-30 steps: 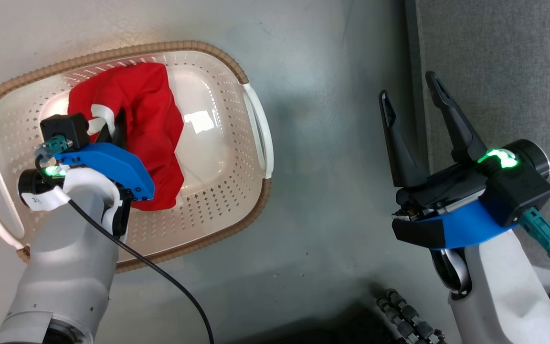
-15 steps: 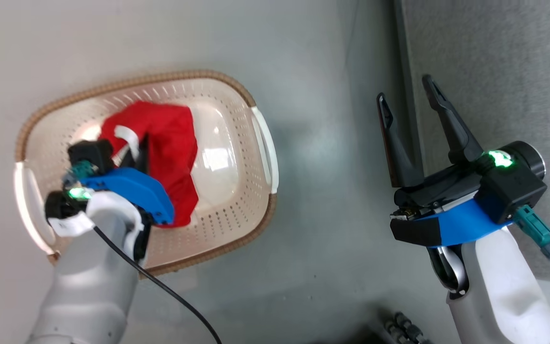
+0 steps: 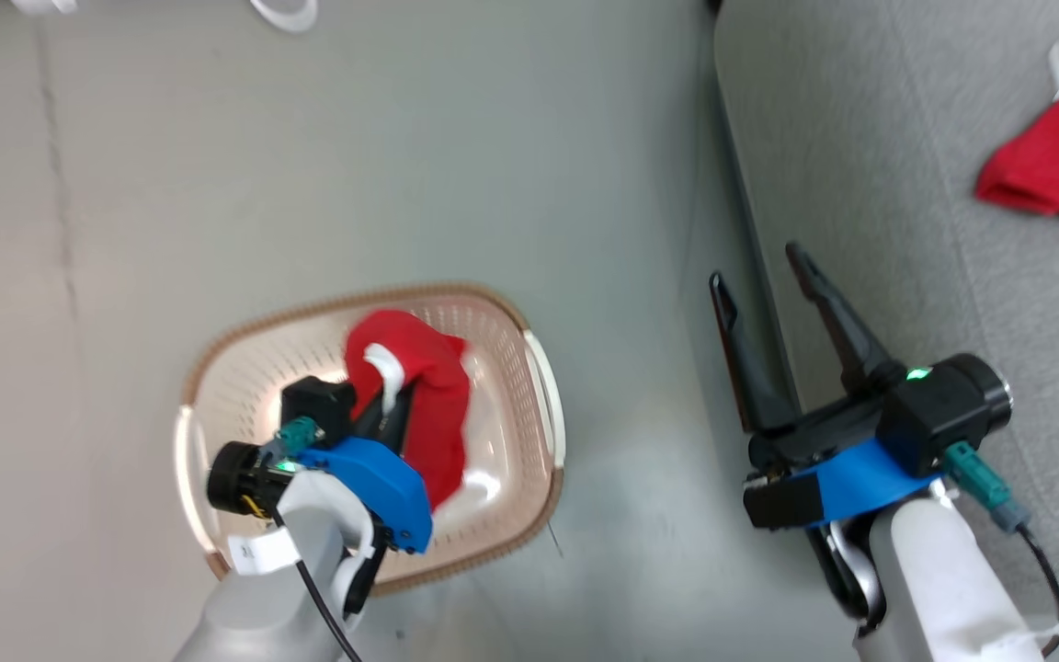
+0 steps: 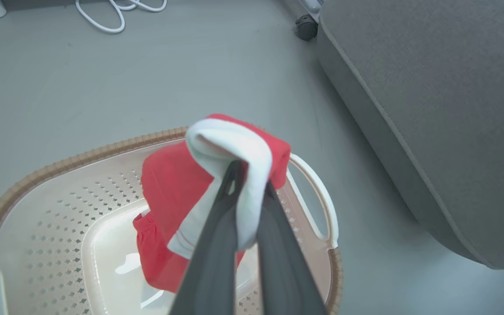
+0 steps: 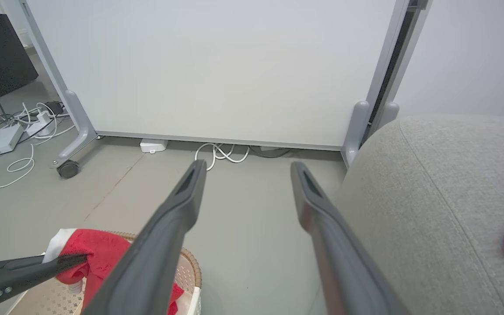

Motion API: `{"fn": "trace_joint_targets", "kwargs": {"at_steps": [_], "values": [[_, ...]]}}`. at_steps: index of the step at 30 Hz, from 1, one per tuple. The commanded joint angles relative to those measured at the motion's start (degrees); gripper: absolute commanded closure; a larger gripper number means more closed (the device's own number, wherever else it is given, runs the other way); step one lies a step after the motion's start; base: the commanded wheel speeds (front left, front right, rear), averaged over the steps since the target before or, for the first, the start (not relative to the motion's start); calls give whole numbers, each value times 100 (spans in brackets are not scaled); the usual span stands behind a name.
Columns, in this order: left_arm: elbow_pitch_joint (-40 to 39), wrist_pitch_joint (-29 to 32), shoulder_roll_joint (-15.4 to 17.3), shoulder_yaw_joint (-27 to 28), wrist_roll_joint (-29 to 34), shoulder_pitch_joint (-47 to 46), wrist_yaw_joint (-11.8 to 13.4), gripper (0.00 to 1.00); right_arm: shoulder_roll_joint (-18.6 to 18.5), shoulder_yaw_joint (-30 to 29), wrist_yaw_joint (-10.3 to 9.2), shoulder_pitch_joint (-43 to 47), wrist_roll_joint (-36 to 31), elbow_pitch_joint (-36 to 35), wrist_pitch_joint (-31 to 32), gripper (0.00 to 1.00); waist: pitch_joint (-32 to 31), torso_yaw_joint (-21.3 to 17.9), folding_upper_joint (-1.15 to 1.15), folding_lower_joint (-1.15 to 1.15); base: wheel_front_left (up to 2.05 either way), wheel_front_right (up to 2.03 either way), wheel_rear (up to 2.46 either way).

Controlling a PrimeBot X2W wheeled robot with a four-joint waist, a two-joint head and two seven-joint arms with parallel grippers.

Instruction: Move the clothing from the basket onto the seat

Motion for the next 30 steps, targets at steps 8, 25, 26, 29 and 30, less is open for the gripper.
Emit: {"fn": "trace_joint_targets", "kwargs": {"at_steps": [8, 25, 26, 29, 30], "values": [[-1017, -16, 179, -768, -447, 502, -12, 100, 3, 21, 1, 647, 39, 92, 220, 0, -1897, 477, 0, 1, 0, 0, 0], [-1670, -17, 120, -1528, -758, -140, -12, 100, 3, -37, 1, 1533, 109, -174, 648, 0, -2992, 853, 0, 1, 0, 0, 0], [-1662, -17, 94, -1584, -783, -239, -12, 100, 3, -36, 1, 1566, 112, -196, 656, 0, -3005, 865, 0, 1, 0, 0, 0], [-1637, -16, 26, -1690, -890, -505, -12, 100, 3, 8, 1, 1615, 124, -232, 708, 0, -3028, 895, 0, 1, 0, 0, 0], [-1620, -16, 8, -1729, -924, -585, -13, 100, 3, 22, 1, 1618, 134, -243, 715, 0, -3038, 905, 0, 1, 0, 0, 0]]}}
